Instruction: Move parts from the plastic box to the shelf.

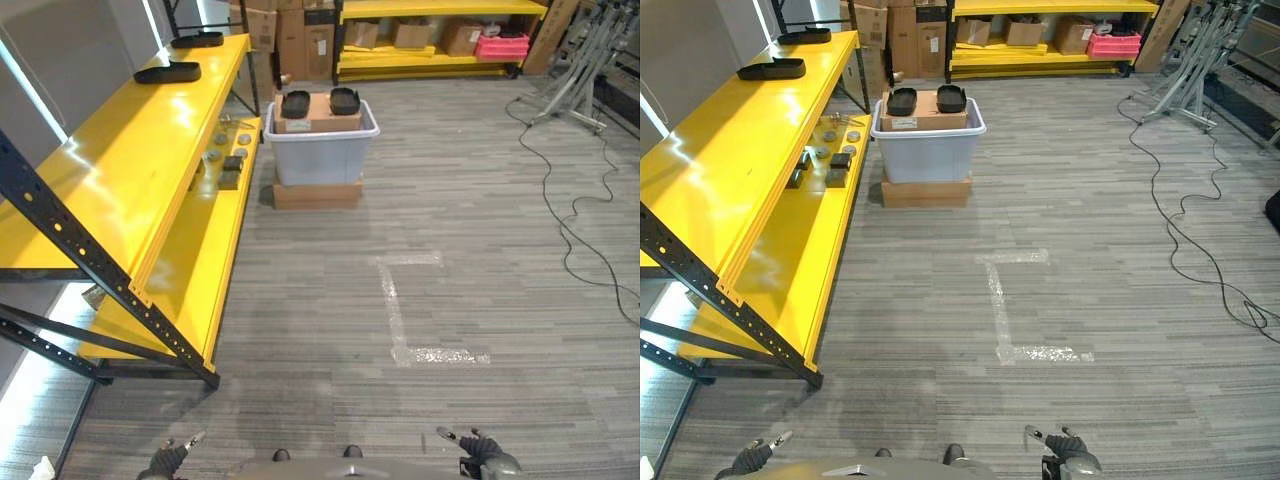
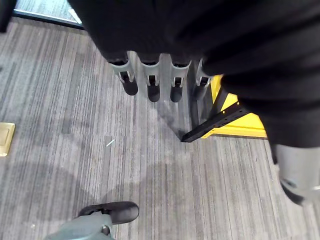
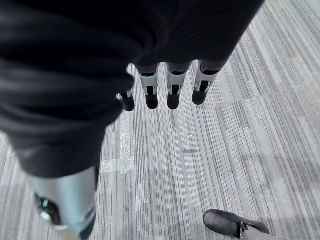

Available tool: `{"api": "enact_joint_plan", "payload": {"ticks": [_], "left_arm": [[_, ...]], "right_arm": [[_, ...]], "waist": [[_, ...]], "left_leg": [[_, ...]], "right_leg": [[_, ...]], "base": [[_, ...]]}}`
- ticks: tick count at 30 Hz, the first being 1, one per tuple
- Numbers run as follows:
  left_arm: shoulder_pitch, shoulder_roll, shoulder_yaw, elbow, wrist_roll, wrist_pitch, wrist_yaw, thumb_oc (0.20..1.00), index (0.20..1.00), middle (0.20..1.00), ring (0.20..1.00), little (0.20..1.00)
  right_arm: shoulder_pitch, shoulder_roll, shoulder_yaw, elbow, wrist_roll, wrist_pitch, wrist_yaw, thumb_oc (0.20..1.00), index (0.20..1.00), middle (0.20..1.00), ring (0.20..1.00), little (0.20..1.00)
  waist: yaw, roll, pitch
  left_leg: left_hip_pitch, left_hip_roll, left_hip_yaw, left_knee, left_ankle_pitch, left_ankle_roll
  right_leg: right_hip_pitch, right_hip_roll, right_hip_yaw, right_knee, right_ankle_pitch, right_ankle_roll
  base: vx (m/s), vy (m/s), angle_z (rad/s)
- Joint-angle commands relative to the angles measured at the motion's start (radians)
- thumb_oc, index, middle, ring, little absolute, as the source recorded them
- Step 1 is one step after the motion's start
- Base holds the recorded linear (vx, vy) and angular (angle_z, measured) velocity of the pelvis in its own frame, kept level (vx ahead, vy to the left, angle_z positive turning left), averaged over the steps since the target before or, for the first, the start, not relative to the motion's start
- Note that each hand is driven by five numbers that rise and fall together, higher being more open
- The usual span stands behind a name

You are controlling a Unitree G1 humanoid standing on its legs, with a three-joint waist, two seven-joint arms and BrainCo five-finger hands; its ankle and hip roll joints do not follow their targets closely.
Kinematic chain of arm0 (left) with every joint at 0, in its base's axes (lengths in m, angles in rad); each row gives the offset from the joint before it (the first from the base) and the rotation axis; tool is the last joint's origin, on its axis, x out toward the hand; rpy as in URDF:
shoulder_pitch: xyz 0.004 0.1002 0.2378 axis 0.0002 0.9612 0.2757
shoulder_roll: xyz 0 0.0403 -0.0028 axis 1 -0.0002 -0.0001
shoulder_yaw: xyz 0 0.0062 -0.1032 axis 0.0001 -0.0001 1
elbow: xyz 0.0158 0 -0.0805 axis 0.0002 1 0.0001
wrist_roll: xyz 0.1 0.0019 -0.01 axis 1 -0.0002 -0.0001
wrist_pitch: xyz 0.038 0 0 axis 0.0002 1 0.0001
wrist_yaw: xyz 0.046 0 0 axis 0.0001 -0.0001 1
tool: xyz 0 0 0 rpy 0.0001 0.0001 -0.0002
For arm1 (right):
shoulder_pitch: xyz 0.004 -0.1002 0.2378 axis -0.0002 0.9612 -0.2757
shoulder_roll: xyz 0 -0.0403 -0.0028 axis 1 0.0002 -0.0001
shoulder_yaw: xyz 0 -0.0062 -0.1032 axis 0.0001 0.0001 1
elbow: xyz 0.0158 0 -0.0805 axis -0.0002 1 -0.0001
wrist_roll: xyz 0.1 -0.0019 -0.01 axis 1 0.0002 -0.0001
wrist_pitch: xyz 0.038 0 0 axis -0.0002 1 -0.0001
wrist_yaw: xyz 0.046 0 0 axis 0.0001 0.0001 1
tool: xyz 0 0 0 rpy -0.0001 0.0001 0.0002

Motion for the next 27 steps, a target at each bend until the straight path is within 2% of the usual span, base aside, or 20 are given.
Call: {"api": "enact_joint_plan", "payload": {"ticks": [1,13,15,21,27], "left_arm": [[-0.062,0.031,0.027,0.01,-0.071,-0.036,-0.01,1.0,1.0,1.0,1.0,1.0],[-0.093,0.03,0.026,-0.002,-0.091,-0.035,0.007,1.0,1.0,1.0,1.0,1.0],[-0.079,0.016,0.028,0.029,-0.075,-0.03,0.007,1.0,1.0,1.0,1.0,1.0],[-0.059,0.009,-0.004,0.03,-0.009,-0.027,0.003,1.0,1.0,1.0,1.0,1.0],[-0.065,0.01,-0.019,0.042,0.022,-0.021,0.011,1.0,1.0,1.0,1.0,1.0]], "right_arm": [[-0.062,0.007,0.036,0.009,0.048,-0.022,0.019,1.0,1.0,1.0,1.0,1.0],[-0.103,-0.022,0.046,-0.014,0.031,-0.023,0.006,1.0,1.0,1.0,1.0,1.0],[-0.092,-0.016,0.011,0.023,0.072,-0.02,0.009,1.0,1.0,1.0,1.0,1.0],[-0.068,-0.019,0.028,0.048,0.025,-0.009,0.022,1.0,1.0,1.0,1.0,1.0],[-0.061,0.003,0.005,0.069,0.065,-0.003,0.026,1.0,1.0,1.0,1.0,1.0]], "waist": [[0.005,-0.023,0.002],[0.0,-0.02,-0.014],[-0.004,-0.019,-0.014],[-0.001,-0.026,0.0],[0.002,-0.028,0.008]], "left_leg": [[0.009,0.034,-0.029,-0.009,-0.084,-0.056],[0.021,0.031,-0.019,-0.009,-0.093,-0.053],[0.024,0.029,-0.018,-0.009,-0.096,-0.05],[0.018,0.021,-0.024,-0.009,-0.096,-0.041],[0.015,0.011,-0.03,-0.009,-0.099,-0.026]], "right_leg": [[0.061,-0.09,0.013,0.002,-0.109,0.113],[0.066,-0.094,0.023,0.002,-0.112,0.115],[0.069,-0.095,0.025,0.002,-0.112,0.115],[0.063,-0.101,0.022,0.01,-0.106,0.118],[0.042,-0.118,0.023,0.057,-0.118,0.123]], "base": [[0.0,0.0,0.0],[0.0,0.007,-0.02],[0.02,0.053,-0.02],[0.0,0.014,0.0],[0.0,0.053,0.01]]}}
